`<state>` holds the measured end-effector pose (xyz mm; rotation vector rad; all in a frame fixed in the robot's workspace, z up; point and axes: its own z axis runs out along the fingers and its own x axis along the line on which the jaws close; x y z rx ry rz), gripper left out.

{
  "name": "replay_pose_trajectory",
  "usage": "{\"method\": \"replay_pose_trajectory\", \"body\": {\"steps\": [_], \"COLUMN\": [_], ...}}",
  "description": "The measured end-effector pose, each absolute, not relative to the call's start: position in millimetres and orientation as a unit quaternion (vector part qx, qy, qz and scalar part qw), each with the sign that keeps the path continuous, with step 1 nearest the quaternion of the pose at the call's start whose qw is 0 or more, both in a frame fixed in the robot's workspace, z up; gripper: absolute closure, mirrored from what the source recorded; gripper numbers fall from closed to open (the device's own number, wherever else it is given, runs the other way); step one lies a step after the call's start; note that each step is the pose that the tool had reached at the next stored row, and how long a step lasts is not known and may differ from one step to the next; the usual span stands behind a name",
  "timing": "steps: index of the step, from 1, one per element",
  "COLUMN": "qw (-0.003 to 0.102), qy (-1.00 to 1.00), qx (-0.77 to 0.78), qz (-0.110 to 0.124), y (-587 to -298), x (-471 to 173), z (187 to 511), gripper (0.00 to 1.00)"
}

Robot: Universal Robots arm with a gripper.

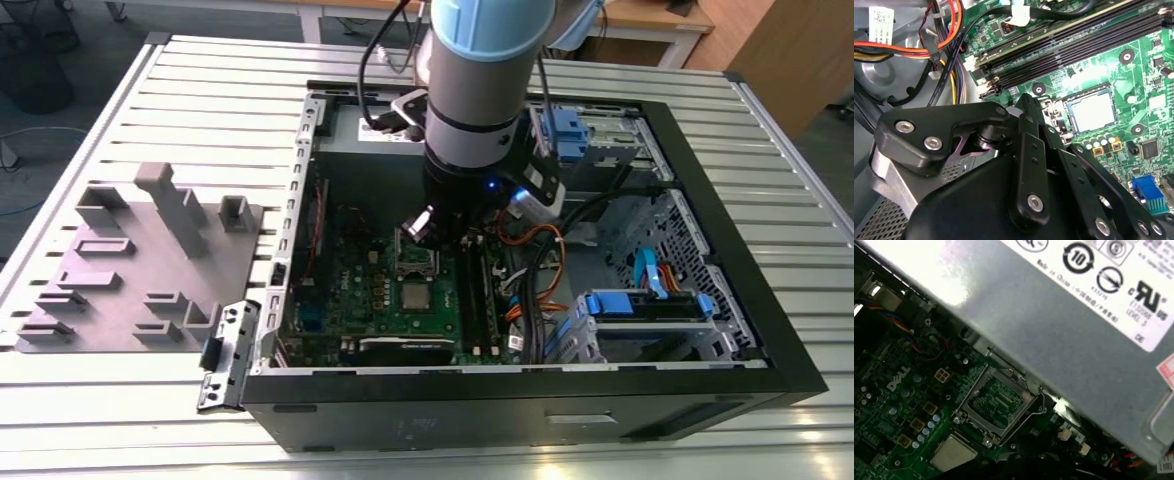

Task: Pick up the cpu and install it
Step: 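Close the cpu cover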

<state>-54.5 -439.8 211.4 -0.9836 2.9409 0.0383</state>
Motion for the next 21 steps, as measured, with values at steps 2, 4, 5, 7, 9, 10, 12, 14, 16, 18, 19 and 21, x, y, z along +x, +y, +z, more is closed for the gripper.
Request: {"method": "replay_pose_trajectory", "body": {"steps": [2, 4, 5, 7, 9, 10, 12, 14, 16, 18, 19, 21], "qw": [0.02, 0.02, 0.02, 0.02, 0.02, 0.02, 0.02, 0.02, 0.02, 0.02, 0.02, 0.02], "qy": [0.947, 0.947, 0.947, 0.947, 0.947, 0.947, 0.947, 0.947, 0.947, 0.947, 0.947, 0.947], "qx": [-0.319, -0.319, -0.32, -0.319, -0.32, -0.32, -0.32, -0.32, -0.32, -0.32, -0.32, -0.32], "qz": [0.012, 0.012, 0.012, 0.012, 0.012, 0.012, 0.012, 0.012, 0.012, 0.012, 0.012, 0.012], "y": [-437.4, -436.2, -436.2, -436.2, -436.2, -436.1, -435.7, -434.9, -434.4, -434.4, -434.3, -434.3], "x": [-54.5, -54.9, -55.0, -55.8, -57.0, -57.6, -58.4, -58.5, -58.5, -58.5, -58.5, -58.5], "z": [209.7, 207.7, 206.8, 204.8, 202.5, 201.4, 199.5, 198.8, 198.5, 198.5, 198.5, 198.5], "gripper": [0.89, 0.89, 0.89, 0.89, 0.89, 0.89, 0.89, 0.89, 0.89, 0.89, 0.89, 0.89]}}
